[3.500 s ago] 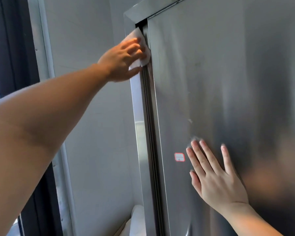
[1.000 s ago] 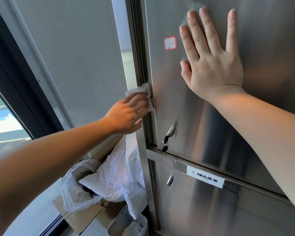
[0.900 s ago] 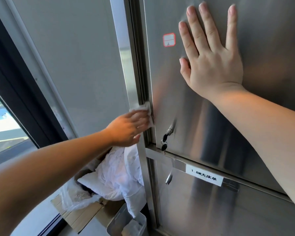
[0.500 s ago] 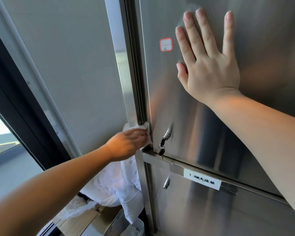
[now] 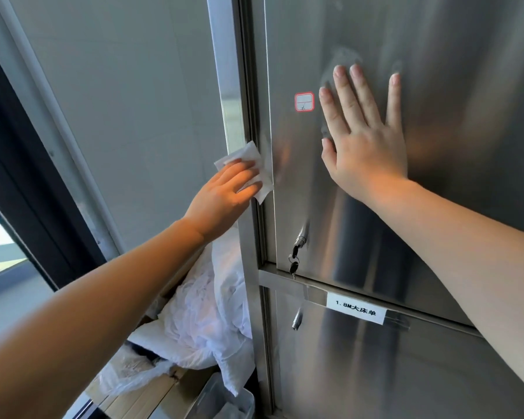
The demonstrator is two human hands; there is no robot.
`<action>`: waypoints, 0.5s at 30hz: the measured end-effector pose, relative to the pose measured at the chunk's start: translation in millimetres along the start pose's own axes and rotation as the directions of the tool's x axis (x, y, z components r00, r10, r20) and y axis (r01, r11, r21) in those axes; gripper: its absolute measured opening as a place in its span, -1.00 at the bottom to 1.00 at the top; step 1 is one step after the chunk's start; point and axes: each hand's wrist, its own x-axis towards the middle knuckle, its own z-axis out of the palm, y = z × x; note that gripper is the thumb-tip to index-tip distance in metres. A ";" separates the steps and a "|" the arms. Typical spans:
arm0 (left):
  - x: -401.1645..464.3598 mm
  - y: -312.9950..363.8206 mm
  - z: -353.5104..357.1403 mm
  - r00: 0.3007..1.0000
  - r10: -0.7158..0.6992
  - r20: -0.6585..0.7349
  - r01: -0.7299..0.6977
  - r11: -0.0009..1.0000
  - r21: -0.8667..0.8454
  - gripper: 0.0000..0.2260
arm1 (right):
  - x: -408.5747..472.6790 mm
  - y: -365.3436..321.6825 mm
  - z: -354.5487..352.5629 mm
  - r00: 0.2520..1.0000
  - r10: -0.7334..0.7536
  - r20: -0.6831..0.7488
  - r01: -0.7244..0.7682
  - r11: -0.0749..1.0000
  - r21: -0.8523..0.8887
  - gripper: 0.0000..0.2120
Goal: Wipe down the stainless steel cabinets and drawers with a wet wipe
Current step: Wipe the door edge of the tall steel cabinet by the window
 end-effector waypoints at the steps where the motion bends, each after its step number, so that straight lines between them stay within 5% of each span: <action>1: -4.7 4.5 -0.4 0.999 -0.033 -0.012 0.032 0.999 -0.023 -0.86 | -7.1 -5.2 -0.1 1.000 0.002 0.015 -0.002 1.000 0.017 -0.41; 7: -41.4 38.6 16.7 0.968 -0.230 -0.100 0.205 0.956 -0.208 -0.85 | -81.8 -43.5 8.2 0.996 0.033 0.088 -0.047 0.985 0.166 -0.51; 15: -119.7 105.0 58.9 0.906 -0.418 0.062 0.405 0.818 -0.408 -0.80 | -191.1 -81.6 26.5 0.944 0.027 0.330 -0.114 0.962 0.246 -0.54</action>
